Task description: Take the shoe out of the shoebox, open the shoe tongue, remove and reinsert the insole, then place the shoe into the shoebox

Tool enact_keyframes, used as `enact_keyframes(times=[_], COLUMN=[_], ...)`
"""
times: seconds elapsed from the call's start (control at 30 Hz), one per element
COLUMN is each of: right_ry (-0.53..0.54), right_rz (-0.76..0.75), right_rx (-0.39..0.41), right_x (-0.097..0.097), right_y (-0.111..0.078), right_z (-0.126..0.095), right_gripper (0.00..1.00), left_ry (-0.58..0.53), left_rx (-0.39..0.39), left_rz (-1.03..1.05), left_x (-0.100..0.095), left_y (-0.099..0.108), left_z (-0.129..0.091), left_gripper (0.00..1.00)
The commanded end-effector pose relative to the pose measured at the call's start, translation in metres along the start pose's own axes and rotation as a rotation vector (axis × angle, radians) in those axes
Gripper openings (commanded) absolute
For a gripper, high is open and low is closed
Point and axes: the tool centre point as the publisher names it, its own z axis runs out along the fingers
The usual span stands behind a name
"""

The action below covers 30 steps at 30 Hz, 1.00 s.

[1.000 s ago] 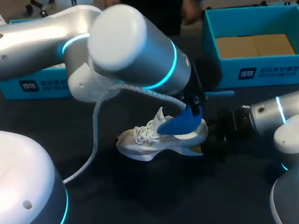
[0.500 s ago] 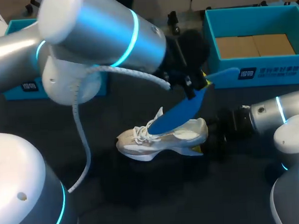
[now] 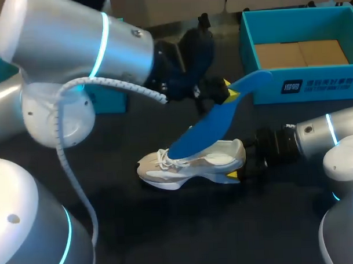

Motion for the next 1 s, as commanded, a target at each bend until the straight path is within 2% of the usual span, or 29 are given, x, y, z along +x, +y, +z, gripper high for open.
enact_keyframes(times=[0.03,0.43,0.73,1.0], right_ry=[-0.001,-0.001,-0.001,-0.001], right_rz=[0.0,0.0,0.0,0.0], right_rx=[0.004,0.004,0.004,0.004], right_x=[0.0,0.0,0.0,0.0], right_y=[-0.003,-0.003,-0.003,-0.003], right_z=[0.001,0.001,0.001,0.001], right_gripper=[0.0,0.0,0.0,0.0], left_ry=[0.002,-0.006,-0.024,0.029], left_rx=[0.083,0.087,0.204,0.341], left_rz=[0.002,0.003,-0.077,-0.196], left_x=[0.001,-0.002,-0.016,-0.018], left_y=[0.006,0.004,-0.027,-0.059], left_z=[-0.003,-0.003,-0.017,-0.039], left_gripper=[0.0,0.0,0.0,0.0])
